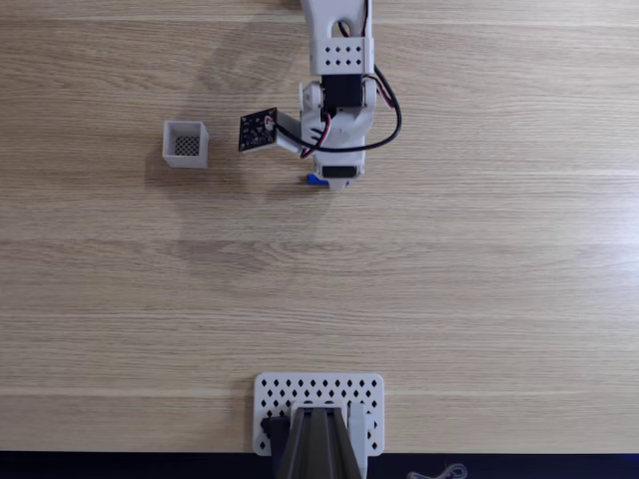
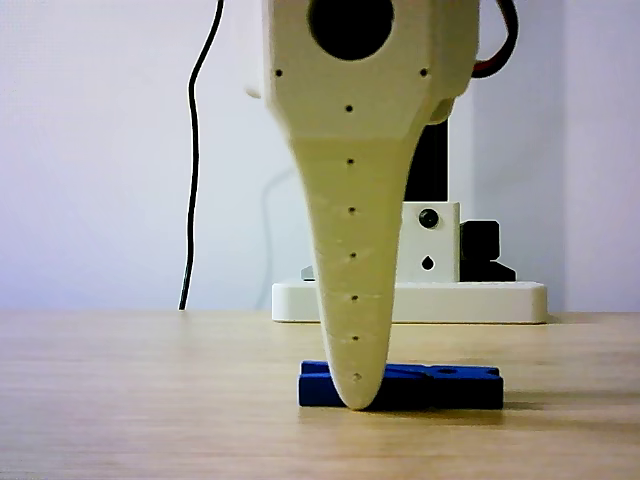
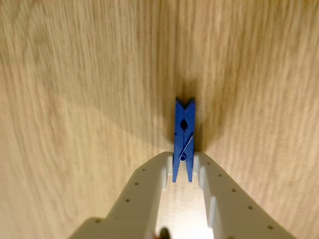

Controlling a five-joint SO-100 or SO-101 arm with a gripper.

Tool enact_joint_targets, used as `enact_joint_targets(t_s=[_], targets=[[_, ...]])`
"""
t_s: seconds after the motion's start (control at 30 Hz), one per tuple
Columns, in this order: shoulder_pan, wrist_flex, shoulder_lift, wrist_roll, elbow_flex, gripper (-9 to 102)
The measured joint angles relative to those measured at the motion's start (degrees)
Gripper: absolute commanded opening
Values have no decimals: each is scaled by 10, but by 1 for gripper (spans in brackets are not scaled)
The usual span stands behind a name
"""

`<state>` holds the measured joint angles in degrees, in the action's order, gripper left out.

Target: Grasp a peg and put it in the crate.

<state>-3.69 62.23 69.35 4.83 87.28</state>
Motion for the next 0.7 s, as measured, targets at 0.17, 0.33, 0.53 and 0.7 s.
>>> enact_joint_targets(t_s=[0.17, 0.33, 0.53, 0.7], targets=[[4, -75, 113, 104, 129, 0], [30, -180, 312, 274, 297, 0], [90, -313, 548, 534, 504, 0], [163, -458, 683, 739, 658, 0]])
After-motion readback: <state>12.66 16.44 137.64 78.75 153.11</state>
